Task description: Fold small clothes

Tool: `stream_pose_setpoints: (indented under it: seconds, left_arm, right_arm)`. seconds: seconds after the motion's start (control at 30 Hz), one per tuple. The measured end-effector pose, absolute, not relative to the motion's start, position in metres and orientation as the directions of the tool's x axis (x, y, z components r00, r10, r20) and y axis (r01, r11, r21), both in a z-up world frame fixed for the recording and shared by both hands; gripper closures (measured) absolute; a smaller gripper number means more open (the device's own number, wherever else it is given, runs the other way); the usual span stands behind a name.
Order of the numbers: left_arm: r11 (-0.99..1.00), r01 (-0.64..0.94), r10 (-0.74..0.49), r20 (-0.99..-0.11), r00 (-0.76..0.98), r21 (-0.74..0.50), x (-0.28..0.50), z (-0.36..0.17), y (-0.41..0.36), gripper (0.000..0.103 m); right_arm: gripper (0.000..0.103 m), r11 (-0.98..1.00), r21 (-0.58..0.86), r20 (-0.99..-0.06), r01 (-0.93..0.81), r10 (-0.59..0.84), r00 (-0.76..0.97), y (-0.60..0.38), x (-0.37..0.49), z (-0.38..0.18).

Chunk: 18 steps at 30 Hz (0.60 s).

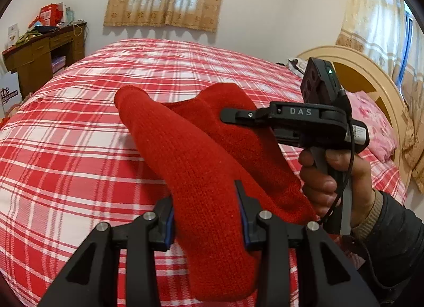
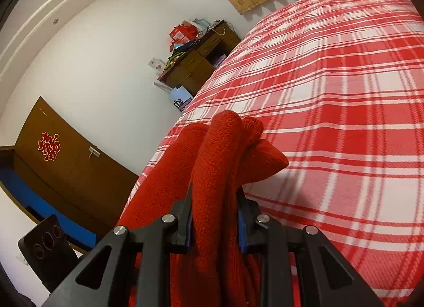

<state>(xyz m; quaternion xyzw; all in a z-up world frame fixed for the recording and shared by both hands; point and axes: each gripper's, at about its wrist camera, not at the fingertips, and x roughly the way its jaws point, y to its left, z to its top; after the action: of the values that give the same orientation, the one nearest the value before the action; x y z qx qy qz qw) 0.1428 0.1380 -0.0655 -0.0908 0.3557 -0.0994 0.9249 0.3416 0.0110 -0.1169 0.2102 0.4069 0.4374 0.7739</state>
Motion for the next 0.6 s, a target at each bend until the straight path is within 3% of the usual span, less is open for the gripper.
stream_pose_setpoints:
  seconds: [0.6]
  left_arm:
    - [0.969,0.048,-0.198,-0.649,0.735,-0.241,0.13,-0.085,0.174,0.065]
  right_arm:
    - [0.077,0.507,0.671,-0.487,-0.541,0.852,0.194,0.07,0.348,-0.128]
